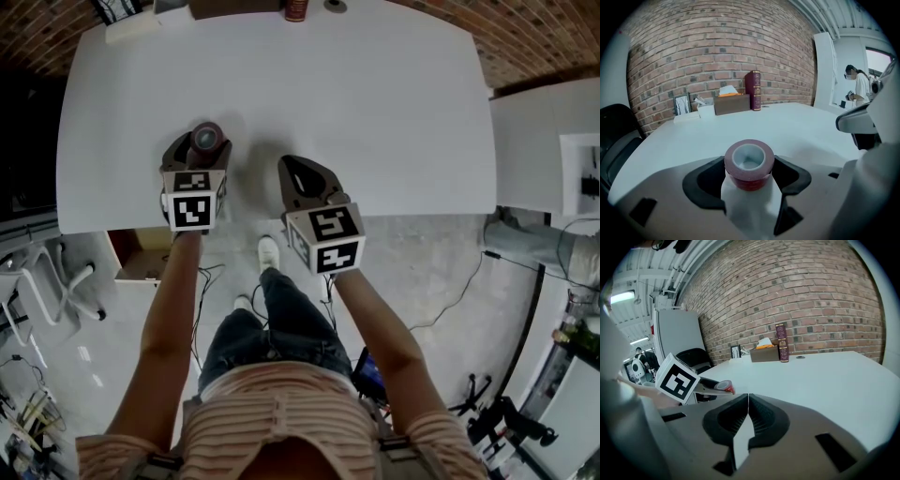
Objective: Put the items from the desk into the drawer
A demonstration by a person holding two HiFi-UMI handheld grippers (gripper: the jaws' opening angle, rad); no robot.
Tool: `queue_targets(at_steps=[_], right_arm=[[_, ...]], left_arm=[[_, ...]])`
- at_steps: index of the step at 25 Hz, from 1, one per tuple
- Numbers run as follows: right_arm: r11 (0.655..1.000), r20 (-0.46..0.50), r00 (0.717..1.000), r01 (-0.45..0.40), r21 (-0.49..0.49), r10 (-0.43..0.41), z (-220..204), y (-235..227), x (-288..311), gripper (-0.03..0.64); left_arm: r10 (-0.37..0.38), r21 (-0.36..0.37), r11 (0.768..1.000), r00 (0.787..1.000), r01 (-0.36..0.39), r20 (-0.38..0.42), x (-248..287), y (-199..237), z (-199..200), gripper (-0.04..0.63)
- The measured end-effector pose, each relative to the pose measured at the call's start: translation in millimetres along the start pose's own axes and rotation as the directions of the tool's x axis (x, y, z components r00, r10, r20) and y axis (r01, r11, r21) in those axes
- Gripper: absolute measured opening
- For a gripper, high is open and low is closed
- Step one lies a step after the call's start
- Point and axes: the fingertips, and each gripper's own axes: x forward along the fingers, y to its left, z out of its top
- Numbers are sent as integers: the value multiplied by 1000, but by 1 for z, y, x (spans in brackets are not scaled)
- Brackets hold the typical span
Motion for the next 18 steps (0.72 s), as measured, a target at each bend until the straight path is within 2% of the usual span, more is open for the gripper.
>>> queue_targets(at_steps=[5,8,18], right_arm=[[1000,12,1000,-16,-11,16,1,6,-2,17],[999,20,999,-33,-21,34,4,17,-3,17],[993,39,994,-103,-64,106,11,90,-4,17]], left_arm=[[14,-8,1000,999,-13,50,-19,1,7,304],[13,-33,999,994,-10,111,-41,5,22,304],[66,-70,996,966,-50,249,-134,52,30,304]])
